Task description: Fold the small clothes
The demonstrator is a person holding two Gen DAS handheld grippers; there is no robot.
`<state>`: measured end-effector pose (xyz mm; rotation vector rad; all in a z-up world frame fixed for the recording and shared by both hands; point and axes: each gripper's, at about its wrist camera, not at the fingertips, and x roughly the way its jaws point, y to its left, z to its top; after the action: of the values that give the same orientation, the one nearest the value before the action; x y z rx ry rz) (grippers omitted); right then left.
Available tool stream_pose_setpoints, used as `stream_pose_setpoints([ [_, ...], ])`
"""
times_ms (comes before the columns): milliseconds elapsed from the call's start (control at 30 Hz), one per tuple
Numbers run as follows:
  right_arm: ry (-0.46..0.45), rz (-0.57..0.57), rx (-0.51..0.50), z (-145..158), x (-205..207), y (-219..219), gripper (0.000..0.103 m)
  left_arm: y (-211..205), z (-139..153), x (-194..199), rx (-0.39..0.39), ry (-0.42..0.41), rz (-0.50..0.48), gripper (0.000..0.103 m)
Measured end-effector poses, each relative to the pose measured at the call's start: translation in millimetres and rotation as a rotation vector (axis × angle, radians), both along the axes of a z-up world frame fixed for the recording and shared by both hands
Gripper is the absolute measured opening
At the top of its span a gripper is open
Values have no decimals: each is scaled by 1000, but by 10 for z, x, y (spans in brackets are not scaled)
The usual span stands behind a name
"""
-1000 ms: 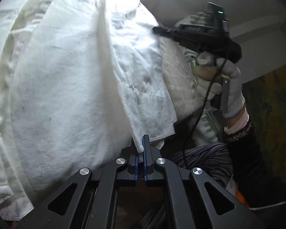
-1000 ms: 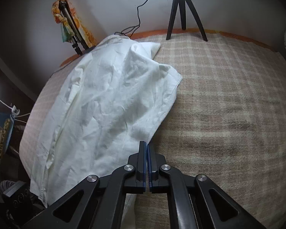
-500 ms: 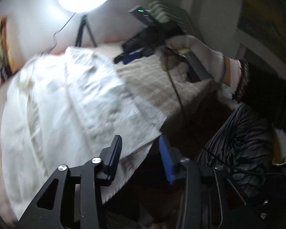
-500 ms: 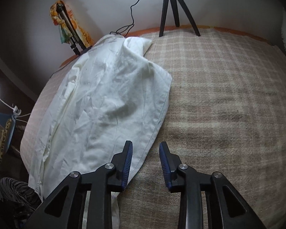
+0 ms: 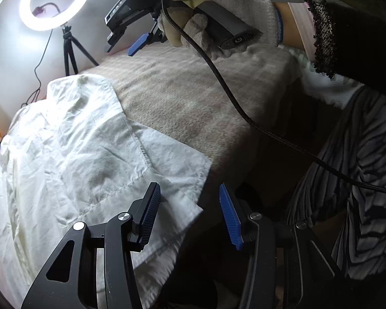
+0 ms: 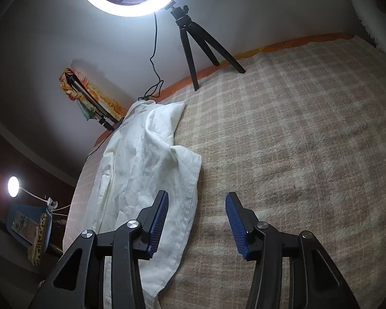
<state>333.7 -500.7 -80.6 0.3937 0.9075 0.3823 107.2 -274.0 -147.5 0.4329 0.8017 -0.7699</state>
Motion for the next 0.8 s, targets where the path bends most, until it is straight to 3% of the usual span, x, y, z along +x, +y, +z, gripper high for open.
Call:
stream_pose_setpoints([
  [167, 34, 30, -18, -175, 232, 103, 50, 58, -10, 46, -41, 5, 11, 44],
  [300, 45, 70, -71, -272, 341, 253, 50, 172, -2, 110, -94, 20, 36, 19],
  [400, 50, 81, -88, -309, 394, 327, 52, 186, 19, 141, -129, 44, 43, 9],
  [600, 64, 101, -126, -408, 491, 474, 54, 210, 60, 46, -188, 59, 55, 5],
  [733, 45, 111, -142, -423, 522, 570, 58, 324, 84, 72, -274, 102, 113, 4],
  [800, 40, 110, -143, -424, 540, 613, 54, 386, 117, 47, -312, 109, 141, 4],
])
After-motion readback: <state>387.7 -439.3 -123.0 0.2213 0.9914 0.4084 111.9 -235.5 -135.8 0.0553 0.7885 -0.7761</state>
